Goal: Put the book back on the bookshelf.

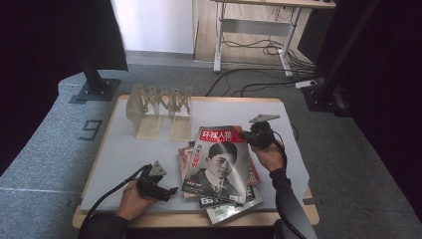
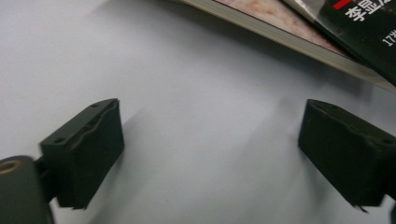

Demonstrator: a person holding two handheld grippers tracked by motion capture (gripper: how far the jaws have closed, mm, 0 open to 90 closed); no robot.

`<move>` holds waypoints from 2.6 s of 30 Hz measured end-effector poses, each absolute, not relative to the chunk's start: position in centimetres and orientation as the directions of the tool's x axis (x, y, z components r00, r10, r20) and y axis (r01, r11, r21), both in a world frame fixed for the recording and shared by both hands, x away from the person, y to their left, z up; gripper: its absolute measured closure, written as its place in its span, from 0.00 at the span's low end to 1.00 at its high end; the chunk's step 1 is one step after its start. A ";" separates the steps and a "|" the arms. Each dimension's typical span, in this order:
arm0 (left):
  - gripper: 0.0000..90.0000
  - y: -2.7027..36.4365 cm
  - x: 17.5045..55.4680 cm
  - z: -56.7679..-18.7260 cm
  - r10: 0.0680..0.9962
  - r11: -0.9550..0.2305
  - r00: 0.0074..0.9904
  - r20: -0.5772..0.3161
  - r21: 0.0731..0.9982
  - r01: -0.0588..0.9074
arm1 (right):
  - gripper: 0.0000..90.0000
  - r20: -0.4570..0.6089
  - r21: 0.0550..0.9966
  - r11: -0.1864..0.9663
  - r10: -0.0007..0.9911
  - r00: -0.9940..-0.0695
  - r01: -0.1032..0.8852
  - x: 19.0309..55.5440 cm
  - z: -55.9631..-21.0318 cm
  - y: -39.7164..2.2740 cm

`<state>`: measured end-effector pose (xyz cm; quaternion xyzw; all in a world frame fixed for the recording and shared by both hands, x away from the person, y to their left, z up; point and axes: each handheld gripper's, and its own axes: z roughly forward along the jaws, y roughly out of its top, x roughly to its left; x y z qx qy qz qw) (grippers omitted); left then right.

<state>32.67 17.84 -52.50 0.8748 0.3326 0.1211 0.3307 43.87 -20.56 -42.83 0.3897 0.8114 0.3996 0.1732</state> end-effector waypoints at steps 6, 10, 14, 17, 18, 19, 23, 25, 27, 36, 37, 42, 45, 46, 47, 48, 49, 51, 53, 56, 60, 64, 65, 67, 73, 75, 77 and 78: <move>0.16 18.1 32.9 -52.0 0.663 -0.555 0.748 -0.031 0.650 0.519 | 0.96 0.012 0.795 0.386 0.761 -0.648 0.468 43.2 -41.6 -20.4; 0.17 18.2 33.0 -51.2 0.659 -0.566 0.752 -0.002 0.657 0.498 | 0.96 -0.002 0.802 0.391 0.758 -0.652 0.452 42.8 -40.9 -20.3; 0.18 18.2 33.2 -50.2 0.644 -0.569 0.765 0.001 0.670 0.477 | 0.96 -0.006 0.809 0.388 0.757 -0.654 0.442 42.4 -40.1 -20.2; 0.20 18.0 33.5 -49.5 0.628 -0.566 0.779 -0.005 0.684 0.460 | 0.96 -0.006 0.814 0.384 0.755 -0.656 0.435 42.2 -39.6 -20.1; 0.20 17.8 33.6 -49.2 0.621 -0.565 0.784 -0.007 0.688 0.455 | 0.96 -0.008 0.816 0.385 0.753 -0.658 0.431 42.2 -39.4 -20.1; 0.20 17.6 33.7 -49.0 0.613 -0.568 0.790 -0.008 0.690 0.448 | 0.96 -0.013 0.818 0.388 0.751 -0.661 0.425 42.1 -39.3 -20.0; 0.21 16.8 34.1 -48.2 0.588 -0.559 0.808 -0.026 0.710 0.429 | 0.96 -0.018 0.824 0.387 0.749 -0.663 0.414 41.9 -38.6 -19.8; 0.21 16.4 34.4 -48.0 0.574 -0.556 0.818 -0.036 0.716 0.422 | 0.96 -0.019 0.827 0.386 0.746 -0.666 0.409 41.8 -38.3 -19.8; 0.22 15.9 34.7 -47.9 0.565 -0.547 0.824 -0.050 0.725 0.419 | 0.96 -0.023 0.830 0.386 0.745 -0.666 0.404 41.7 -38.0 -19.8; 0.22 14.0 35.9 -47.9 0.509 -0.551 0.856 -0.086 0.732 0.401 | 0.96 -0.032 0.839 0.387 0.735 -0.677 0.381 41.4 -36.9 -19.6; 0.22 13.7 36.0 -48.0 0.504 -0.556 0.859 -0.087 0.729 0.400 | 0.96 -0.033 0.841 0.388 0.733 -0.680 0.377 41.4 -36.8 -19.6; 0.22 12.7 36.7 -48.6 0.487 -0.569 0.867 -0.105 0.715 0.407 | 0.96 -0.034 0.845 0.389 0.723 -0.690 0.366 41.2 -36.1 -19.3; 0.21 12.1 36.9 -49.0 0.471 -0.579 0.875 -0.111 0.710 0.402 | 0.96 -0.040 0.851 0.390 0.717 -0.696 0.353 41.1 -35.7 -19.1; 0.21 12.0 37.0 -49.1 0.463 -0.584 0.879 -0.112 0.708 0.398 | 0.96 -0.041 0.852 0.391 0.714 -0.699 0.349 41.0 -35.6 -19.0; 0.21 11.8 37.0 -49.2 0.460 -0.585 0.880 -0.114 0.707 0.398 | 0.96 -0.044 0.853 0.392 0.711 -0.701 0.344 41.0 -35.5 -18.9; 0.21 11.6 37.1 -49.3 0.454 -0.589 0.884 -0.116 0.705 0.395 | 0.96 -0.046 0.855 0.392 0.709 -0.704 0.339 40.9 -35.4 -18.8; 0.21 11.6 37.1 -49.4 0.447 -0.585 0.886 -0.127 0.708 0.396 | 0.96 -0.047 0.856 0.393 0.707 -0.705 0.336 40.9 -35.2 -18.8; 0.22 11.4 37.2 -49.5 0.437 -0.583 0.889 -0.135 0.710 0.394 | 0.96 -0.050 0.858 0.394 0.702 -0.710 0.329 40.8 -35.1 -18.6; 0.24 11.4 37.1 -49.5 0.428 -0.579 0.893 -0.142 0.715 0.391 | 0.96 -0.055 0.859 0.398 0.696 -0.715 0.321 40.7 -34.9 -18.5; 0.28 11.3 36.9 -49.5 0.425 -0.587 0.896 -0.128 0.714 0.381 | 0.96 -0.061 0.860 0.404 0.688 -0.723 0.312 40.6 -34.8 -18.3; 0.34 11.4 36.7 -49.3 0.428 -0.597 0.895 -0.123 0.705 0.383 | 0.95 -0.060 0.861 0.404 0.683 -0.728 0.309 40.5 -34.8 -18.2; 0.45 11.5 36.6 -49.1 0.421 -0.598 0.896 -0.140 0.700 0.390 | 0.95 -0.058 0.863 0.403 0.679 -0.732 0.306 40.5 -34.8 -18.2; 0.47 11.5 36.5 -49.1 0.420 -0.600 0.897 -0.141 0.698 0.391 | 0.96 -0.058 0.863 0.403 0.679 -0.732 0.306 40.5 -34.8 -18.2; 0.50 11.6 36.5 -49.0 0.418 -0.603 0.897 -0.141 0.696 0.391 | 0.96 -0.057 0.863 0.403 0.678 -0.733 0.306 40.5 -34.8 -18.2; 0.63 11.8 36.2 -48.4 0.417 -0.600 0.900 -0.126 0.706 0.377 | 0.95 -0.056 0.865 0.400 0.677 -0.734 0.303 40.4 -34.7 -18.1; 0.67 11.9 36.1 -48.2 0.418 -0.597 0.901 -0.119 0.711 0.371 | 0.95 -0.057 0.865 0.400 0.678 -0.733 0.302 40.4 -34.7 -18.0; 0.69 11.9 36.1 -48.2 0.417 -0.594 0.900 -0.123 0.713 0.373 | 0.95 -0.057 0.867 0.397 0.680 -0.731 0.302 40.4 -34.7 -18.0; 0.70 12.0 36.1 -48.1 0.416 -0.593 0.901 -0.127 0.713 0.374 | 0.95 -0.056 0.868 0.395 0.680 -0.731 0.301 40.4 -34.6 -18.1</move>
